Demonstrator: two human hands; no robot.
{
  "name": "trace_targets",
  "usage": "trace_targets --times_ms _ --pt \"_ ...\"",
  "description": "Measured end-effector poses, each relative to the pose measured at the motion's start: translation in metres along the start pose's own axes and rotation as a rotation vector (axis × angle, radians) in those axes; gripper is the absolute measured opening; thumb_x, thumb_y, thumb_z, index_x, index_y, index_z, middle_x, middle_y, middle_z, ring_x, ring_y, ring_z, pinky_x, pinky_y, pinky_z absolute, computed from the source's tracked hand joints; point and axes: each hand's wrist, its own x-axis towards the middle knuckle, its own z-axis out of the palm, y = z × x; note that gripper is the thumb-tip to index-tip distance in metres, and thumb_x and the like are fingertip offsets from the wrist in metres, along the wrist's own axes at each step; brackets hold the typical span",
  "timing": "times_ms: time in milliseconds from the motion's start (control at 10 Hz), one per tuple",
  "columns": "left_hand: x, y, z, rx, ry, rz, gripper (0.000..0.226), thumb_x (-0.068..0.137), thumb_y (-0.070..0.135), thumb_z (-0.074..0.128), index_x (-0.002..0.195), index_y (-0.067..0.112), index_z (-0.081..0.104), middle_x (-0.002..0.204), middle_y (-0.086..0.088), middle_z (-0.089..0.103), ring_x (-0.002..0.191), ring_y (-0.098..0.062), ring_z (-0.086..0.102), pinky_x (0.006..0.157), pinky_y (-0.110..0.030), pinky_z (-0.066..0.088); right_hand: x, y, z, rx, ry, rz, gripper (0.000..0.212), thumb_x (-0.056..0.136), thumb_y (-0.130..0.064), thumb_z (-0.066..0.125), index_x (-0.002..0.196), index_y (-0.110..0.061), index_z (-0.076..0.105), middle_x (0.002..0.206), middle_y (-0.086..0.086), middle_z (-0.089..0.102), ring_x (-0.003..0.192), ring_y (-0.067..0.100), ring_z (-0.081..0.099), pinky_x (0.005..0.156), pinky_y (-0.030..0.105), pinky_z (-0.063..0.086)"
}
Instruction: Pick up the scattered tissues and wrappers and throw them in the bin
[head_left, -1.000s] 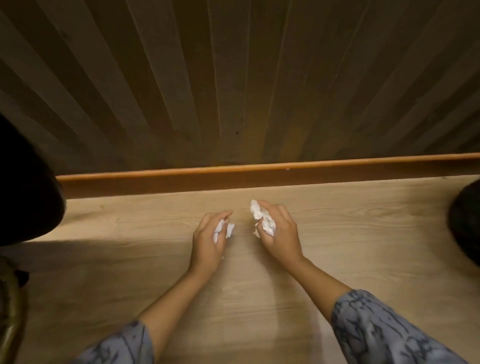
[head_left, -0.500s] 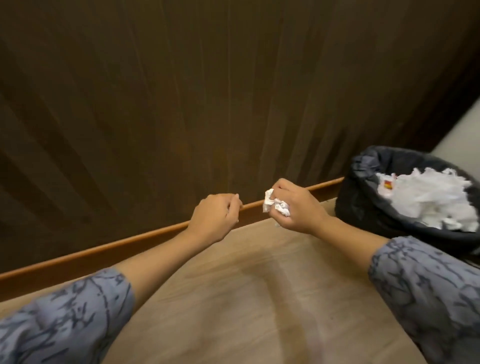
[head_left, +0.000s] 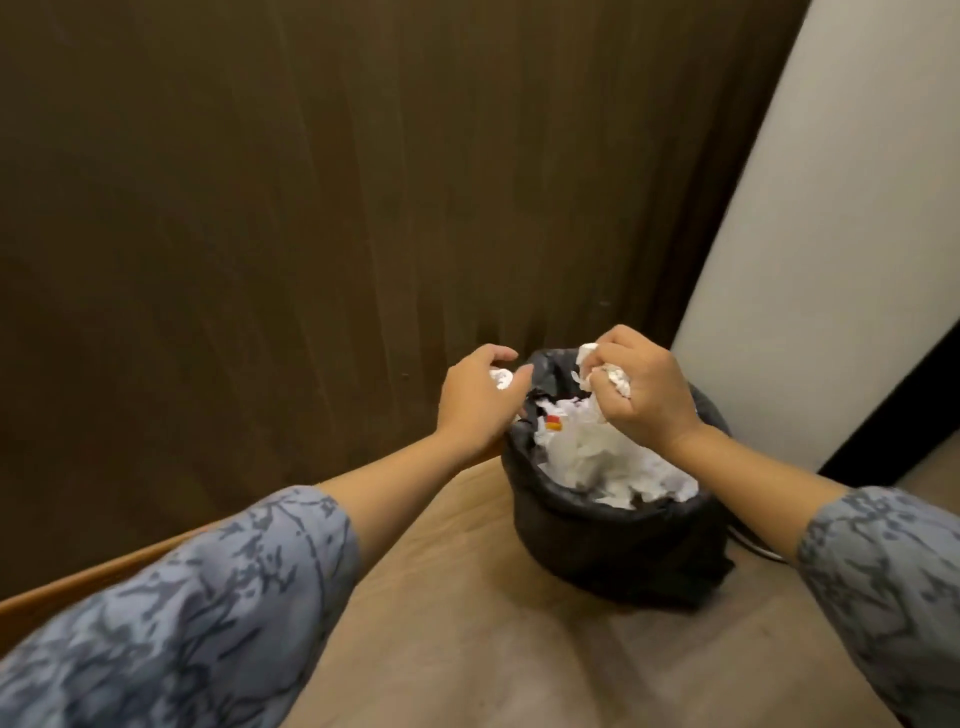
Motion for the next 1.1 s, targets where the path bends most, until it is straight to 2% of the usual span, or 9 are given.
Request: trace_targets --times_ms 200,300,400,500,600,700,800,900,1100 --pt "0.014 0.039 0.072 -0.094 0.034 -0.104 0.043 0.084 0.061 0.054 0.109 0.026 0.061 0.102 0.011 0.066 0.095 -0.007 0.061 0.081 -0.031 0.053 -0.015 0.067 -0.029 -0.044 -0.045 0.228 0.036 0.089 -0.044 0.045 0.083 -0.015 0.065 0.086 -0.002 0.054 0.073 0.014 0.053 0.058 0.024 0.038" --pt "0.028 0.045 0.089 -0.147 0.065 -0.14 0.041 0.085 0.051 0.042 0.113 0.025 0.056 0.109 0.003 0.063 0.101 -0.016 0.058 0.087 -0.044 0.052 -0.015 0.083 -0.025 -0.003 -0.022 0.308 0.044 0.092 -0.055 0.039 0.088 -0.018 0.062 0.091 -0.002 0.053 0.081 0.011 0.052 0.065 0.016 0.036" --pt "0.039 0.036 0.102 -0.049 -0.03 -0.145 0.038 0.087 0.038 0.036 0.117 0.021 0.053 0.12 -0.003 0.057 0.113 -0.022 0.051 0.098 -0.047 0.044 -0.019 0.088 -0.015 0.052 -0.07 0.378 0.053 0.092 -0.061 0.026 0.095 -0.02 0.058 0.1 -0.002 0.052 0.094 0.013 0.05 0.077 0.021 0.04" --pt "0.043 0.014 0.108 0.176 -0.273 -0.111 0.04 0.097 0.029 0.04 0.135 0.017 0.043 0.138 -0.008 0.049 0.129 -0.027 0.044 0.11 -0.05 0.032 -0.028 0.092 0.002 -0.024 -0.208 0.376 0.049 0.095 -0.053 0.022 0.11 -0.021 0.056 0.113 0.0 0.052 0.109 0.018 0.047 0.096 0.038 0.04" --pt "0.042 -0.004 0.108 0.306 -0.593 0.02 0.048 0.099 0.01 0.035 0.147 0.015 0.028 0.155 -0.011 0.028 0.146 -0.032 0.015 0.12 -0.052 0.005 -0.039 0.097 0.018 -0.164 -0.459 0.401 0.049 0.1 -0.042 0.03 0.144 -0.022 0.033 0.152 0.003 0.031 0.141 0.025 0.023 0.116 0.047 0.02" --pt "0.043 -0.028 0.116 0.476 -0.8 0.05 0.057 0.099 0.011 0.034 0.153 0.012 0.014 0.161 -0.013 0.007 0.149 -0.032 -0.002 0.121 -0.047 0.0 -0.048 0.105 0.033 -0.194 -0.731 0.461 0.061 0.102 -0.049 0.029 0.154 -0.028 0.005 0.163 -0.002 -0.002 0.149 0.024 -0.006 0.12 0.052 0.002" --pt "0.055 -0.039 0.124 0.559 -0.848 0.135 0.061 0.097 0.011 0.037 0.153 0.011 0.013 0.161 -0.014 0.008 0.149 -0.031 0.002 0.121 -0.046 0.009 -0.047 0.106 0.042 -0.264 -0.865 0.49 0.065 0.102 -0.048 0.029 0.154 -0.032 -0.008 0.162 0.003 -0.014 0.148 0.027 -0.018 0.119 0.053 -0.004" --pt "0.064 -0.03 0.119 0.335 -0.757 0.162 0.055 0.095 0.012 0.043 0.148 0.015 0.03 0.152 -0.01 0.034 0.14 -0.029 0.032 0.117 -0.044 0.024 -0.034 0.101 0.04 -0.272 -0.819 0.575 0.068 0.101 -0.049 0.032 0.153 -0.032 -0.007 0.163 0.006 -0.01 0.148 0.028 -0.015 0.118 0.053 -0.002" --pt "0.065 0.014 0.057 0.066 -0.502 0.063 0.037 0.094 0.013 0.053 0.131 0.017 0.054 0.135 0.002 0.054 0.123 -0.012 0.05 0.099 -0.02 0.037 0.007 0.065 -0.011 -0.307 -0.654 0.681 0.065 0.096 -0.054 0.041 0.152 -0.032 0.016 0.161 0.005 0.015 0.148 0.028 0.006 0.118 0.052 0.005"
